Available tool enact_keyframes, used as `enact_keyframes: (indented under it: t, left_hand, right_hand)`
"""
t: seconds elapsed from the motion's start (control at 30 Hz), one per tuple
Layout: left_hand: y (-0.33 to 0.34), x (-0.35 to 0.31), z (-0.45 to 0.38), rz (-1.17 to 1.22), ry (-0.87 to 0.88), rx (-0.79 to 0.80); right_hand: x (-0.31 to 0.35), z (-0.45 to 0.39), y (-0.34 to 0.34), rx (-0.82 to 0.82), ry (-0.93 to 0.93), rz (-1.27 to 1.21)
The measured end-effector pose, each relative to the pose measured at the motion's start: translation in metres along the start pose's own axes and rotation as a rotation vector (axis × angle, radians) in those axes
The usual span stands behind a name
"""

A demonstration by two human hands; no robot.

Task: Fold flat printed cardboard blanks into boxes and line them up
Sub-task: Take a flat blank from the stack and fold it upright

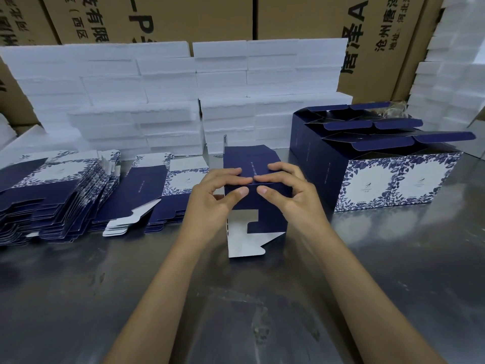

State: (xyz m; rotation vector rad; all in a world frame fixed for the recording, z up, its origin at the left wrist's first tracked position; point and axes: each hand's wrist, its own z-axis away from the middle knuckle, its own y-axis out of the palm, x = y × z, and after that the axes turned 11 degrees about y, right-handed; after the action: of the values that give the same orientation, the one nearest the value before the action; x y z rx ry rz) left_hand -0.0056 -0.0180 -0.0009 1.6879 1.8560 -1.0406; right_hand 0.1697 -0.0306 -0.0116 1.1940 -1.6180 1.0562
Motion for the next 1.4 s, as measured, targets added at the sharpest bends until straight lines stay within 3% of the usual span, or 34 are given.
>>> enact_keyframes:
  t: [0.1, 0.27, 0.4, 0.53, 0.67, 0.77, 0.9, 0.97, 1.1, 1.23, 1.33, 1.4]
  left_hand:
    - [-0.007, 0.006, -0.002, 0.034, -0.046, 0.034]
    - [-0.002, 0.006, -0.001, 0.054, -0.039, -0.039]
    - [-0.008, 0.007, -0.002, 0.056, -0.064, 0.032]
    - [-0.009, 0.008, -0.002, 0.038, -0.122, -0.019]
    - [-0.009, 0.011, -0.001, 0.050, -0.182, -0.233]
    - [-0.006, 0.014, 0.000, 0.106, -0.282, -0.301]
    - [0.008, 0.016, 0.003, 0.309, -0.464, -0.328]
    - [0.018, 0.016, 0.005, 0.347, -0.500, -0.261]
    - [0.029, 0.023, 0.014, -0.110, -0.487, 0.066]
    - [0.036, 0.021, 0.018, -0.318, -0.412, 0.267]
    - [0.037, 0.015, 0.019, -0.345, -0.395, 0.385]
    - [0.033, 0.012, 0.017, -0.386, -0.376, 0.460]
  right_hand:
    - [-0.002, -0.001, -0.009, 0.062, 0.030, -0.050]
    - [-0.004, -0.004, -0.011, 0.032, 0.018, -0.020]
    - [-0.008, -0.005, -0.016, 0.080, 0.074, -0.126]
    - [-0.015, -0.009, -0.022, 0.107, 0.303, -0.148]
    - [-0.024, -0.012, -0.030, 0.185, 0.524, 0.000]
    - [-0.022, -0.011, -0.029, 0.234, 0.483, -0.128]
    - [-0.014, -0.010, -0.022, 0.227, 0.266, -0.216]
    - [-0.014, -0.010, -0.022, 0.224, 0.215, -0.328]
    - [-0.008, -0.009, -0.025, 0.193, 0.186, -0.392]
    - [0.001, -0.008, -0.032, 0.143, 0.084, -0.147]
    - [0.001, -0.004, -0.028, 0.153, 0.040, 0.150]
    - [0.002, -0.001, -0.023, 0.154, 0.041, 0.221]
